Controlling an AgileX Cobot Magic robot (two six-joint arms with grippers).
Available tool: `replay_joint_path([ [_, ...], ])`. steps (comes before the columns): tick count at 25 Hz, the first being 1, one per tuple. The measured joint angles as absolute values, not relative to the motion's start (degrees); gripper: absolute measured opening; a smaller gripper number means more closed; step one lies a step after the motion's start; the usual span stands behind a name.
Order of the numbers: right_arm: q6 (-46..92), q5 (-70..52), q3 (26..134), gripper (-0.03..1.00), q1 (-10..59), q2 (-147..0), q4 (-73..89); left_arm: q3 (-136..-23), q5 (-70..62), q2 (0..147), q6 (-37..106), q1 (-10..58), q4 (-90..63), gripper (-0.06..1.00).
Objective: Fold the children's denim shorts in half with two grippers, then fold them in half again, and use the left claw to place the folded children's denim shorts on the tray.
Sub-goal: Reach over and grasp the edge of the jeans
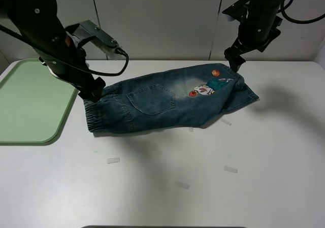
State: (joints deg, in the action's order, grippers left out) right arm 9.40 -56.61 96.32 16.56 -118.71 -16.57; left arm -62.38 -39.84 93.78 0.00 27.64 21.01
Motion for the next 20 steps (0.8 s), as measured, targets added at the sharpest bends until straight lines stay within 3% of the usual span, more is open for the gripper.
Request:
replay_joint_path([
  [10,8.06,-64.42,96.32,0.69,18.19,-118.67,-13.57,-62.38,-52.71,74.82,-5.67,27.64,16.52,0.99],
  [20,6.58,-64.74,96.32,0.69,18.19,-115.74,-11.22,-61.89,-63.74,51.67,-9.61,27.64,15.56,0.99],
])
